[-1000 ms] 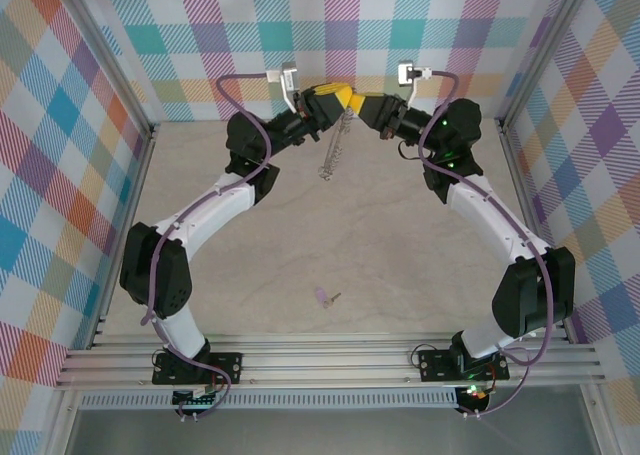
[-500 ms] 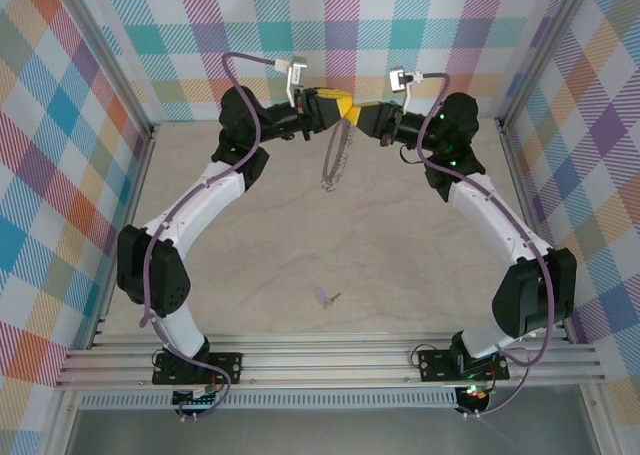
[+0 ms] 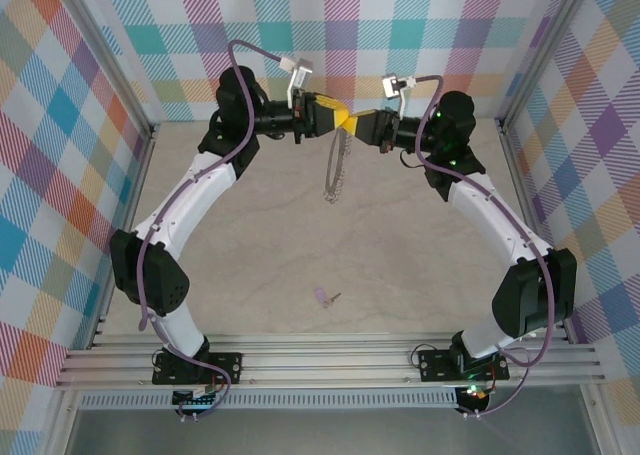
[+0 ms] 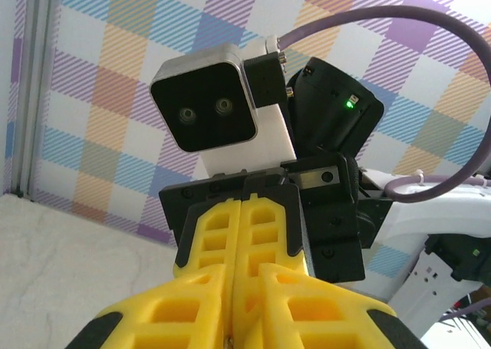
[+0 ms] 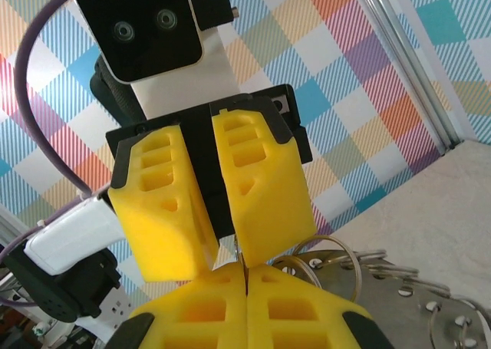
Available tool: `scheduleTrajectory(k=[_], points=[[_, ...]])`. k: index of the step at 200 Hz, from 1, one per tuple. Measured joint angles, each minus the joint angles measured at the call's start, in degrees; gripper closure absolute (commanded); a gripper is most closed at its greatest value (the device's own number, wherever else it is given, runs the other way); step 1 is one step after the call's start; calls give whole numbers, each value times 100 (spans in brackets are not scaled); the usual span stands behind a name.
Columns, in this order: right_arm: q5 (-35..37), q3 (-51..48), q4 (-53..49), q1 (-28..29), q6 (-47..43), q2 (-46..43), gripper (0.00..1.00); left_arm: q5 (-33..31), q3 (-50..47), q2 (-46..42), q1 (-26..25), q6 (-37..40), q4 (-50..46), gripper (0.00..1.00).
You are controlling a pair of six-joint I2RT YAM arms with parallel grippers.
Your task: Put the keys on the keyring
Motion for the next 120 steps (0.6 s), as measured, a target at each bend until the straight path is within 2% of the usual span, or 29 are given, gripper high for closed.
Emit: scheduleTrajectory(k=[53, 84, 120], points=[[-129, 0, -17, 0, -22, -17, 100, 173, 319, 22, 74, 619, -905, 96], [-151, -7, -103, -2, -22, -17, 100, 232, 428, 59, 92, 870, -1226, 96], [-173, -26, -131, -2, -24, -17, 100, 284, 570, 109, 101, 1117, -1556, 90]])
